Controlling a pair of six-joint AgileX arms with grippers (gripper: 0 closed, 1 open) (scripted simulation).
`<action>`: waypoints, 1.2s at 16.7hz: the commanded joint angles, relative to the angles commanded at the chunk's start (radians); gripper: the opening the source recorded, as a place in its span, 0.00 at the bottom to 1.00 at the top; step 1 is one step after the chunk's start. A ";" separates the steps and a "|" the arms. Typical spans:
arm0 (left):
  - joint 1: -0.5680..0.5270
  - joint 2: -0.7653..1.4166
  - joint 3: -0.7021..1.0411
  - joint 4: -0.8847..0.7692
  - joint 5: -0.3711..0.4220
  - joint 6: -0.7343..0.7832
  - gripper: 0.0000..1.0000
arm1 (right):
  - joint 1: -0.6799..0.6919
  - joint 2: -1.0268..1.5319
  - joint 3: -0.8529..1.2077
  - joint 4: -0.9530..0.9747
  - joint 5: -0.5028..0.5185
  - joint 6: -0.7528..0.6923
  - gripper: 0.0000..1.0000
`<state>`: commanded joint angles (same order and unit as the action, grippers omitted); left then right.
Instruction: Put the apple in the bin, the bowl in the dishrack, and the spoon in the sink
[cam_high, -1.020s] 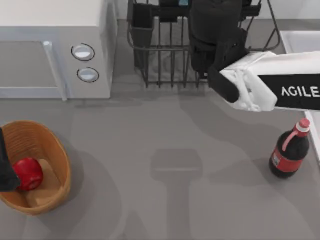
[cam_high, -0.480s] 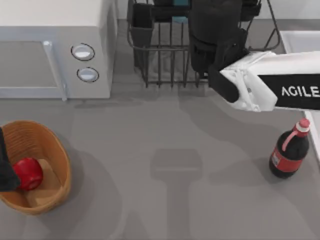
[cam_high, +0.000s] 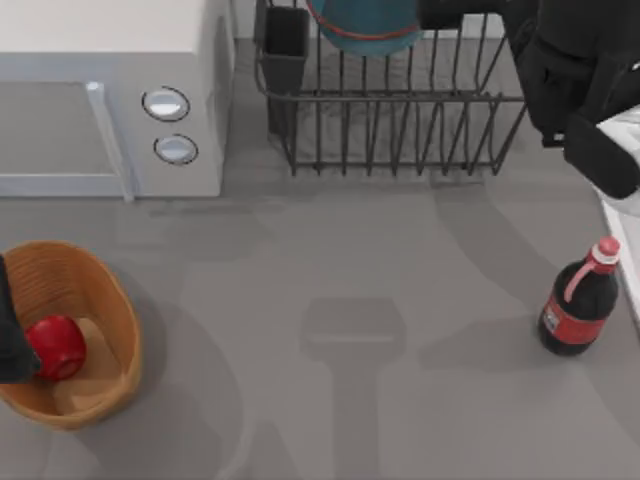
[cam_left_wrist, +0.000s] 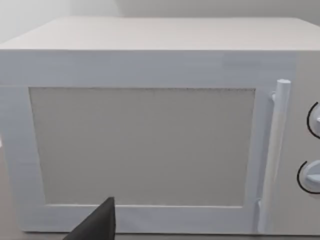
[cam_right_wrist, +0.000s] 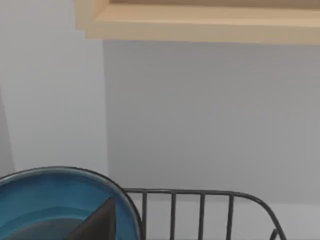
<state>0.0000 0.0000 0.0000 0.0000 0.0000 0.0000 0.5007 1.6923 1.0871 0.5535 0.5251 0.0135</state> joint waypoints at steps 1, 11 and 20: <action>0.000 0.000 0.000 0.000 0.000 0.000 1.00 | -0.024 -0.089 -0.059 -0.026 -0.025 -0.001 1.00; 0.000 0.000 0.000 0.000 0.000 0.000 1.00 | -0.308 -1.251 -0.727 -0.340 -0.324 -0.008 1.00; 0.000 0.000 0.000 0.000 0.000 0.000 1.00 | -0.501 -1.692 -1.087 -0.554 -0.525 -0.014 1.00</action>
<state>0.0000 0.0000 0.0000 0.0000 0.0000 0.0000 0.0000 0.0000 0.0000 0.0000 0.0001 0.0000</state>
